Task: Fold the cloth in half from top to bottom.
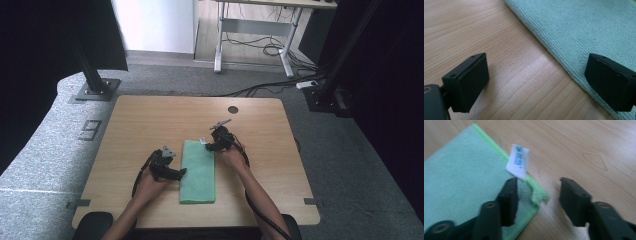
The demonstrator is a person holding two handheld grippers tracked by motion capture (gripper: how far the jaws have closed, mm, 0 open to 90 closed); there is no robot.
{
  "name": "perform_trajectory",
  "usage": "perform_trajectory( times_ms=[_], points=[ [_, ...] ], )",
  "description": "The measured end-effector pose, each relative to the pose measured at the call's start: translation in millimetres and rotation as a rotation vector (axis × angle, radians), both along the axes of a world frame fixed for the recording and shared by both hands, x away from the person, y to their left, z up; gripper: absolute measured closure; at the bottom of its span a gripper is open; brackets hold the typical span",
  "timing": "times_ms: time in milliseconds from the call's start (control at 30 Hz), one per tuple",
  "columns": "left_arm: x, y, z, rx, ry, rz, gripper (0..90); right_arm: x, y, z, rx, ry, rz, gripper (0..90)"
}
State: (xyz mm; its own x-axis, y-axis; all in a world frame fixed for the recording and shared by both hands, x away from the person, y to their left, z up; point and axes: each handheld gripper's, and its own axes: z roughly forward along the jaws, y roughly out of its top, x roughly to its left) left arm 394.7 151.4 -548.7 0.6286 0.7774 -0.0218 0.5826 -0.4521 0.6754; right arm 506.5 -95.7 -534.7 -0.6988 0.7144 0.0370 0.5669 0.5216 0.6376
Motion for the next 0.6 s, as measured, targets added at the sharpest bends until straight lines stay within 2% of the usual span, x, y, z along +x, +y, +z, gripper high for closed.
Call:
perform_trajectory(
  times_ms=[133,200,400,567,600],
  points=[
    [-0.2,0.0,0.1,0.002,0.0,0.002,5.6,-3.8,0.0,0.8,0.024,0.022,0.041,77.7],
    [-0.3,-0.1,0.1,0.002,0.001,0.002,5.5,-4.3,0.2,0.3,0.046,0.041,0.04,82.8],
    [-0.3,0.0,0.1,0.002,0.0,0.002,5.6,-9.0,0.2,5.0,0.038,0.008,0.047,85.1],
    [-0.6,-0.6,0.0,-0.001,0.0,0.009,5.5,-19.0,-1.1,24.8,0.068,-0.031,0.081,85.0],
    [-0.6,-0.6,0.0,0.0,0.0,0.011,5.4,-22.5,-1.7,29.8,0.07,-0.052,0.1,85.0]
  ],
)
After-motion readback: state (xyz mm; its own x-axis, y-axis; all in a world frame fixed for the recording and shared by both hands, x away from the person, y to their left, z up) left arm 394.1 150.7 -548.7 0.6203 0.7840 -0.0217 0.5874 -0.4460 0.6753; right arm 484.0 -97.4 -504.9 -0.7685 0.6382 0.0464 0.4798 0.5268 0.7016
